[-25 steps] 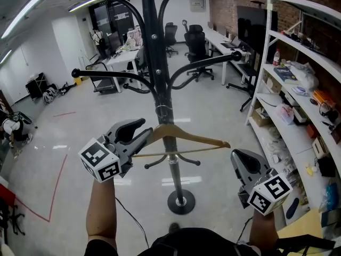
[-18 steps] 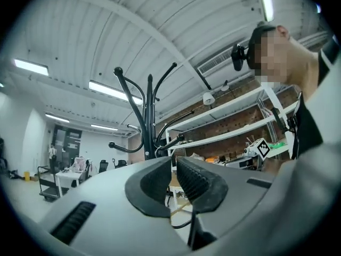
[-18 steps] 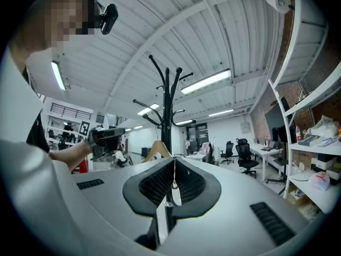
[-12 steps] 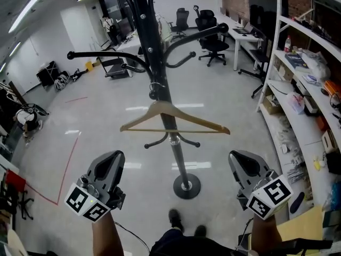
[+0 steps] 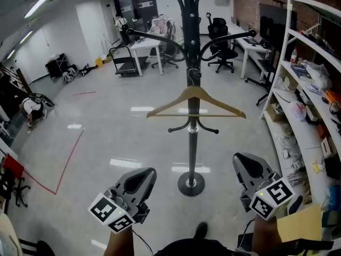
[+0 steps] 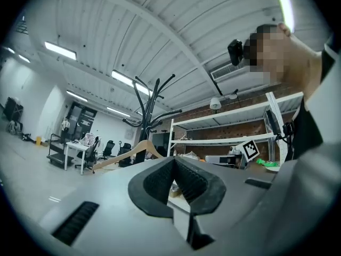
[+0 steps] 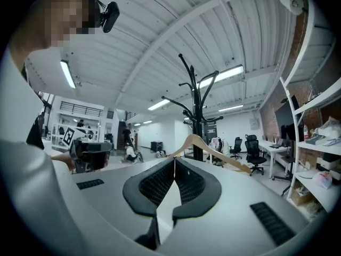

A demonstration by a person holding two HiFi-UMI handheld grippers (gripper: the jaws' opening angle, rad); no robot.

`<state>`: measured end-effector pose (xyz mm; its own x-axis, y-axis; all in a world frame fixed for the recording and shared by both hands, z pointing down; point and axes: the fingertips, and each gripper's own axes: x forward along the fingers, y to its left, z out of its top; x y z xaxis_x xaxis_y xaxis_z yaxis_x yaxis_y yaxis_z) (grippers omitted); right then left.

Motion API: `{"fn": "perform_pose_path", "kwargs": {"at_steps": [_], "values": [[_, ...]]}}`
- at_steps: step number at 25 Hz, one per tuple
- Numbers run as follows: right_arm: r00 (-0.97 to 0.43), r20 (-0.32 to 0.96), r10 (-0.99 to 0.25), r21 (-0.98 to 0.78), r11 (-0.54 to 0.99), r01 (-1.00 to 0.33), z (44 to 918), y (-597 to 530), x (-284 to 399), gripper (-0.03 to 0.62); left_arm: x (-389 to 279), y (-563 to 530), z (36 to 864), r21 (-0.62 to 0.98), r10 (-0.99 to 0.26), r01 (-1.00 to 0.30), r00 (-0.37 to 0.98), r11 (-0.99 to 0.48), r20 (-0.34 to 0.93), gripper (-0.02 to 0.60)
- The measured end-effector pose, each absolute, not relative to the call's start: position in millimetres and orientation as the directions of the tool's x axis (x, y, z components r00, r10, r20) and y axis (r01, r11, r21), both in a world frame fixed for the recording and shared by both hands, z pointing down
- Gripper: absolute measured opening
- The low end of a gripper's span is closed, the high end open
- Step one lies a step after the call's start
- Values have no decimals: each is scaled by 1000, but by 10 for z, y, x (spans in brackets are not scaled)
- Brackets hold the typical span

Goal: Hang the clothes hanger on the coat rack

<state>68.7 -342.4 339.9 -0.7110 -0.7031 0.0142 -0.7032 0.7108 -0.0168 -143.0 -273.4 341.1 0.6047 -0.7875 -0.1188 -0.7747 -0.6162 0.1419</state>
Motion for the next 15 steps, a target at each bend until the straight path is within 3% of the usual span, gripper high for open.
{"fn": "perform_pose_path", "kwargs": {"at_steps": [6, 15], "values": [[-675, 73, -734, -21, 675, -737, 3559, -2651, 361, 8, -1473, -1982, 3609, 65, -720, -717, 692, -694, -50, -1], [-662, 126, -739, -23, 665, -746, 3538, -1714, 234, 7, -1345, -1135, 3718, 156, -666, -652, 743, -742, -64, 0]]}}
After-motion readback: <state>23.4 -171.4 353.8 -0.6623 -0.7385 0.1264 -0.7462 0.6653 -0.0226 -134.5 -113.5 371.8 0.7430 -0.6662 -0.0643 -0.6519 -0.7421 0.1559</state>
